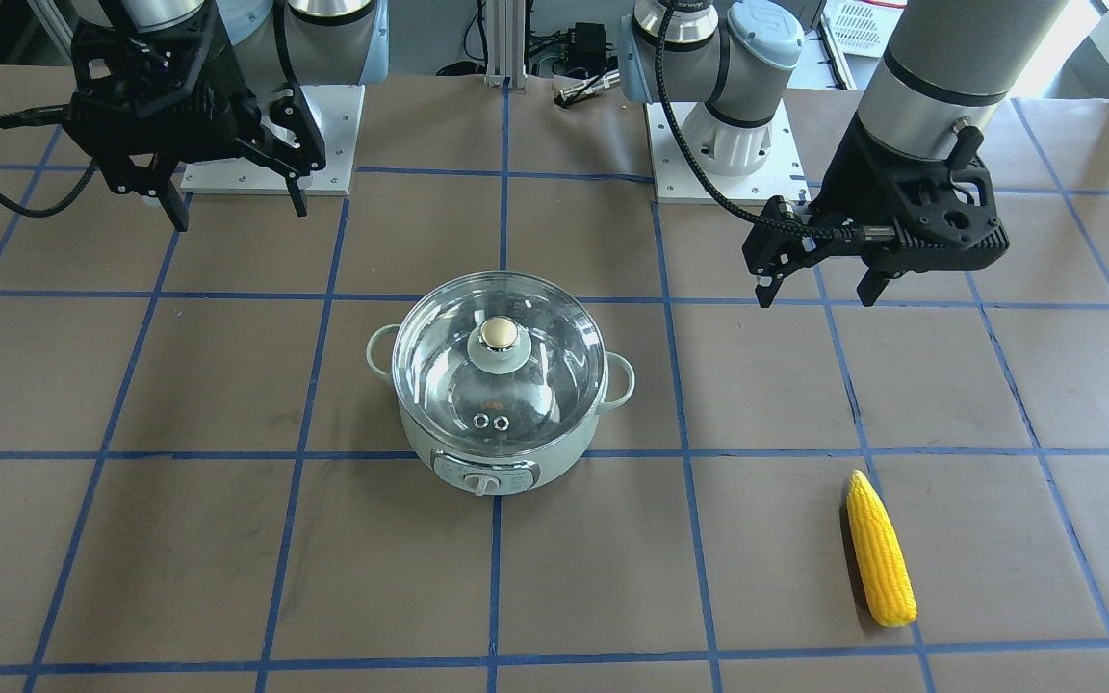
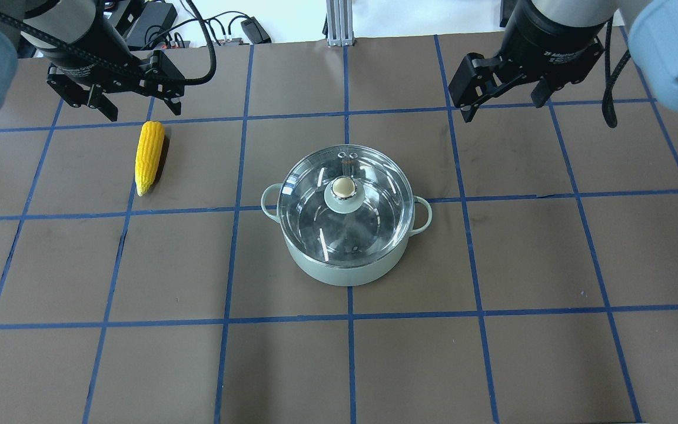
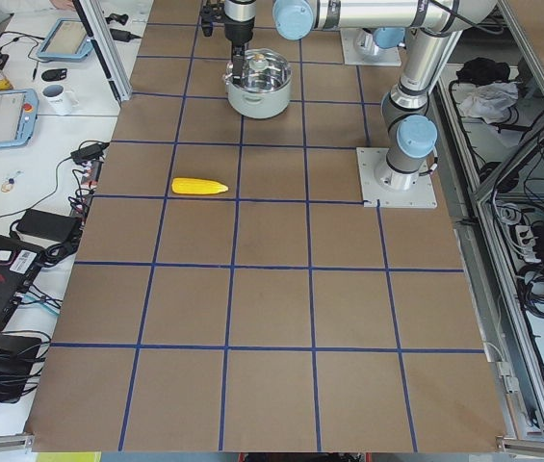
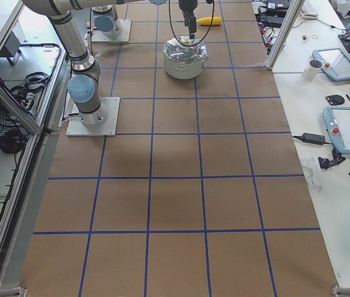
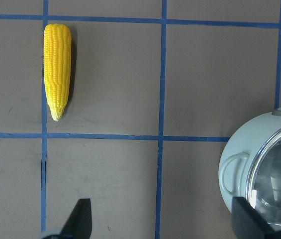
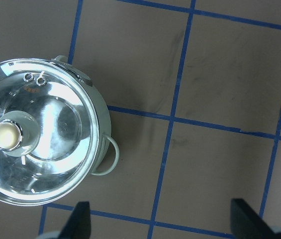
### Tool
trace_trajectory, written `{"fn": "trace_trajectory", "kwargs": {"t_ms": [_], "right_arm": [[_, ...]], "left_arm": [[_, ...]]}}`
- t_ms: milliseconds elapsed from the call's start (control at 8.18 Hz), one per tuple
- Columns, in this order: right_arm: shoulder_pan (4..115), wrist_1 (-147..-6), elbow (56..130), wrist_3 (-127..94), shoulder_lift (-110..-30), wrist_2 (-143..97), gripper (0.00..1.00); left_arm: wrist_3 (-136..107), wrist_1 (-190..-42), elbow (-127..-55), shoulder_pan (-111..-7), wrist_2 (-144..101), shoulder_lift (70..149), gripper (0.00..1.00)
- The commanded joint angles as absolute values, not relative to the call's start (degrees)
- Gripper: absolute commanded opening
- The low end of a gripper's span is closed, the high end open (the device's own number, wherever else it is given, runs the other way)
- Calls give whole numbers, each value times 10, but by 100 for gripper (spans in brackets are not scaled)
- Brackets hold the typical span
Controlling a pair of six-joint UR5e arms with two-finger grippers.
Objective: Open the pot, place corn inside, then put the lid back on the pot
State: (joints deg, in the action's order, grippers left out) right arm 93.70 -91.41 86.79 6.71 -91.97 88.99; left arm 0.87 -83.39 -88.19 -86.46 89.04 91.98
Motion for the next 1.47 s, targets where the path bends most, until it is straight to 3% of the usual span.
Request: {"fn": "trace_trajectory", "kwargs": {"t_ms": [0, 367, 611, 978, 1344], "right_arm": [[937, -913, 869, 70, -918, 891, 100], [940, -926, 870, 58, -915, 880, 100], [972, -977, 856, -53, -865, 875, 100], [1100, -1073, 839, -174, -758, 915, 100], [1129, -1092, 849, -239, -723, 915, 100]], "left_arm": [[12, -834, -882, -864, 890, 920, 100], [83, -830, -879, -854, 886, 926, 100], [164, -826, -882, -828, 887, 937, 100], [252, -729, -882, -746, 877, 1023, 100], [286, -665, -880, -724, 875, 1109, 100]]}}
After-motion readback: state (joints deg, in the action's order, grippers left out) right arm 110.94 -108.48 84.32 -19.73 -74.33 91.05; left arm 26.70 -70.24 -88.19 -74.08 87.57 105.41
